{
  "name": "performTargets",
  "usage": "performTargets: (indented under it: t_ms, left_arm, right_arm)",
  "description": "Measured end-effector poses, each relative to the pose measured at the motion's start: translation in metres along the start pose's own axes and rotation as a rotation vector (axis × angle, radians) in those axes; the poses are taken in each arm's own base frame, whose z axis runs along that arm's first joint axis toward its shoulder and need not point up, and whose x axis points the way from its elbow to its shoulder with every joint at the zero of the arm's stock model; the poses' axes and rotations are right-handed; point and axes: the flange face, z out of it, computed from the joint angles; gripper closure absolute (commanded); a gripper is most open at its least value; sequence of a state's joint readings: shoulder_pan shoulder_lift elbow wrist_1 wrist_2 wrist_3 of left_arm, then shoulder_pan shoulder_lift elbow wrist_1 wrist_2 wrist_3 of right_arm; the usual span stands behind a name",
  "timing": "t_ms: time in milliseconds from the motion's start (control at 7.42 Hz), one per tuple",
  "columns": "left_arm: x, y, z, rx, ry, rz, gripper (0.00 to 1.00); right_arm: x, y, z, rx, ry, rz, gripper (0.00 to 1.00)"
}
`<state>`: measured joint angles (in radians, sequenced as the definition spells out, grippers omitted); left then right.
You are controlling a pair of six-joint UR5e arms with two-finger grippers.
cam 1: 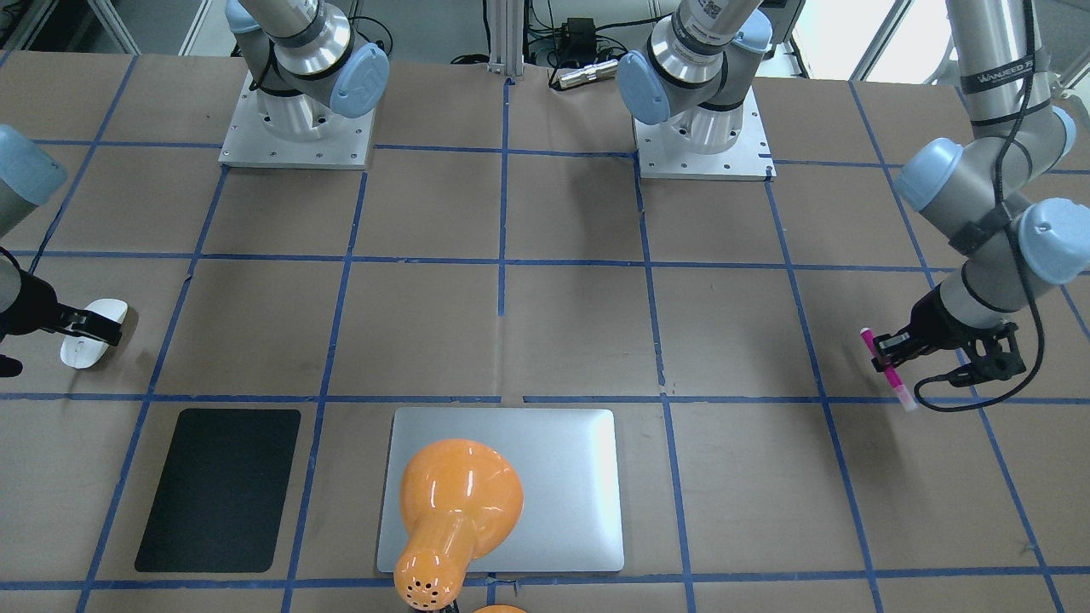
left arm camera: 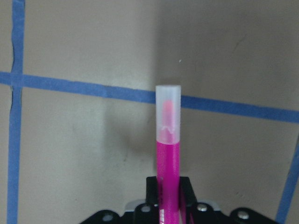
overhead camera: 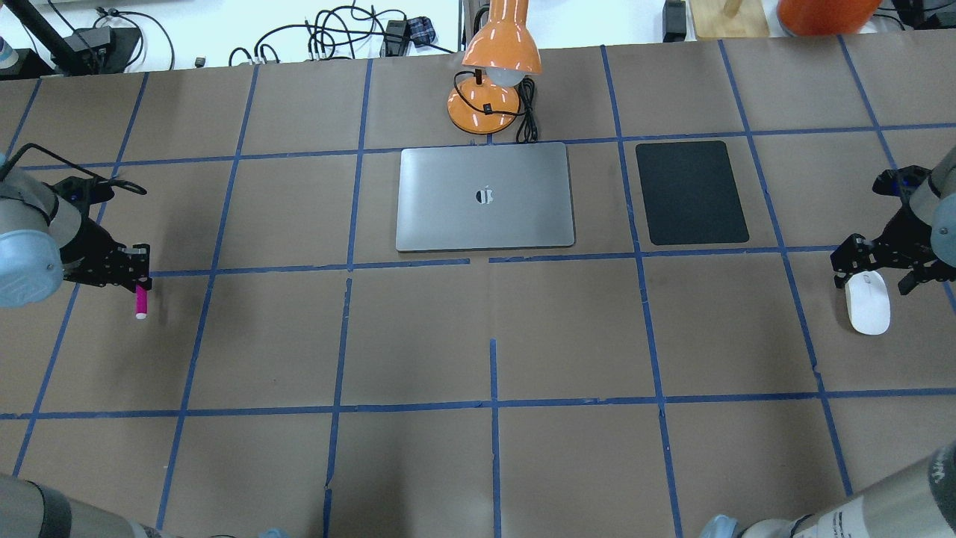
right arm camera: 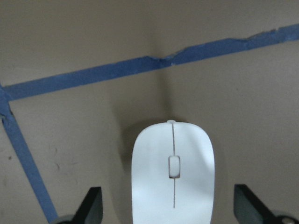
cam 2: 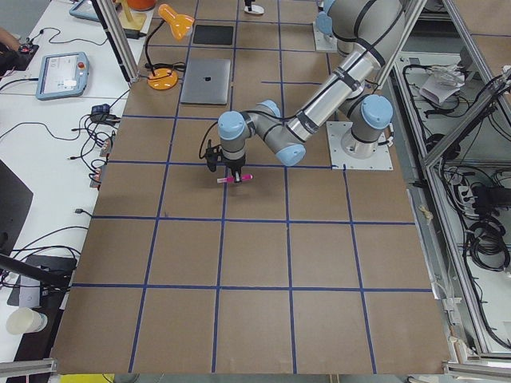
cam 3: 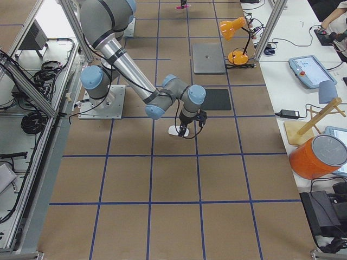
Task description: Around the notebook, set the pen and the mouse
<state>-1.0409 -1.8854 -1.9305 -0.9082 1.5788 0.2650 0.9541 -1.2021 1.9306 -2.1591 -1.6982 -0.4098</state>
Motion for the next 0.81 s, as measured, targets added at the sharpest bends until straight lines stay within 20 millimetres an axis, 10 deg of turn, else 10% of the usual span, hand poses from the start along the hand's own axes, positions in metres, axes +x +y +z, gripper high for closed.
performTargets:
  t_ms: [270, 539, 809]
  left_arm:
    - [0.098, 0.007, -0.016, 0.008, 0.003, -0.156, 1.00]
    - [0.183, 0.025, -0.027, 0.023, 0.009, -0.253, 1.00]
    - [0.249, 0.044, -0.033, 0.035, 0.023, -0.361, 1.00]
  right_arm:
    - [0.002, -0.001, 0.010, -0.026, 0.016, -0.005, 0.03]
    - [0.002, -0.003, 0.016, -0.032, 0.017, -0.010, 0.48]
    - [0.002, -0.004, 0.019, -0.032, 0.020, -0.014, 0.67]
